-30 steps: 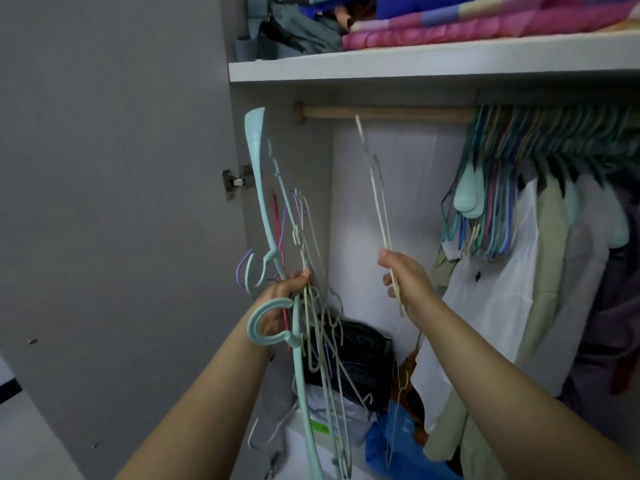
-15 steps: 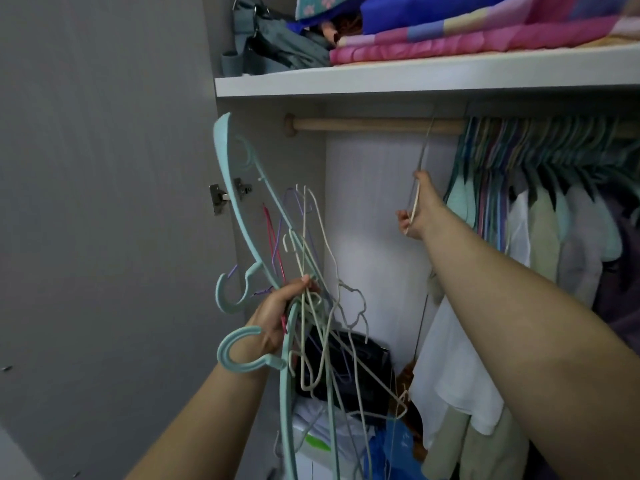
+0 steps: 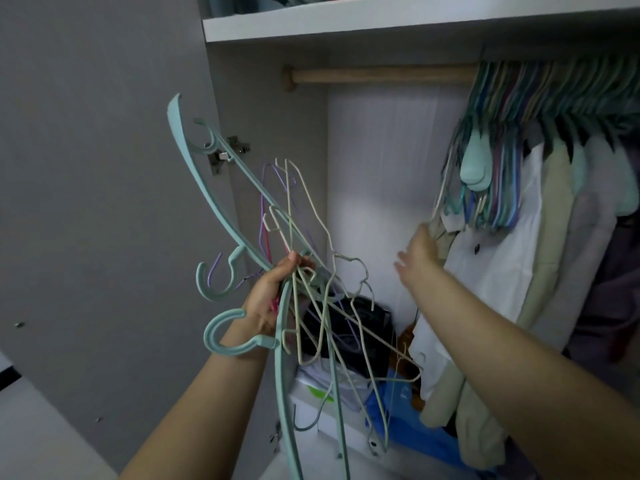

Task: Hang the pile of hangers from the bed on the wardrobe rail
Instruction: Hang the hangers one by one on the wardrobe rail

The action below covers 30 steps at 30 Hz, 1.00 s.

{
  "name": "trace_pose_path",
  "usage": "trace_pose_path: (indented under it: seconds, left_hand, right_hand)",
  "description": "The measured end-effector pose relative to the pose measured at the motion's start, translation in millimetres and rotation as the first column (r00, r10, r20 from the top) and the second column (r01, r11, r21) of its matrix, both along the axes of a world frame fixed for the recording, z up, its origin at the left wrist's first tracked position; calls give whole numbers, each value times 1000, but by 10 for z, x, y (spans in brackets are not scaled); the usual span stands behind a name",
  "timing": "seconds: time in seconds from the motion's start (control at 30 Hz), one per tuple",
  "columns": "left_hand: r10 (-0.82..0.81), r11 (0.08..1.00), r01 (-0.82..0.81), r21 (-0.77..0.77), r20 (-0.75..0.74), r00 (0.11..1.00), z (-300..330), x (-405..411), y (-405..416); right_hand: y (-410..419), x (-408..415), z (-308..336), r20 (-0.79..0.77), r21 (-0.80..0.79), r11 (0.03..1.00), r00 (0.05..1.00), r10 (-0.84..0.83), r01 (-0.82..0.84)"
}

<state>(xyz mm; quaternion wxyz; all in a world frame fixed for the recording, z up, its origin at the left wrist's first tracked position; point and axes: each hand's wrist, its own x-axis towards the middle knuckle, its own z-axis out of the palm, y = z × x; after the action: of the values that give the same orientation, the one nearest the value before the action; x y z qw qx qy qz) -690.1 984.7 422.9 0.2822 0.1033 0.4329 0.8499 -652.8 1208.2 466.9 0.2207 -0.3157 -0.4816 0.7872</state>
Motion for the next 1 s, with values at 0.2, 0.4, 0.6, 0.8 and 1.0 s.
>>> trace_pose_path:
  seconds: [0.2, 0.4, 0.6, 0.8, 1.0]
  left_hand:
    - [-59, 996, 52, -71, -110, 992, -42, 84, 46]
    - [-21, 989, 3, -150, -120, 993, -55, 141, 22]
    - [-22, 994, 13, -106, -85, 996, -66, 177, -58]
    - [-75, 990, 69, -121, -45, 996, -58, 204, -35]
    - [-100, 995, 101, 24, -47, 994, -82, 249, -37]
  right_hand:
    - [-652, -74, -365, 381, 677, 536, 863, 331, -504]
    - [-638, -229, -182, 461, 803, 353, 876, 143, -481]
    - [-743, -160, -139, 242, 953, 204, 968, -69, -224]
    - [-769, -146, -58, 186, 859, 477, 981, 45, -185]
    - [-833, -110, 33, 179, 872, 449, 981, 80, -196]
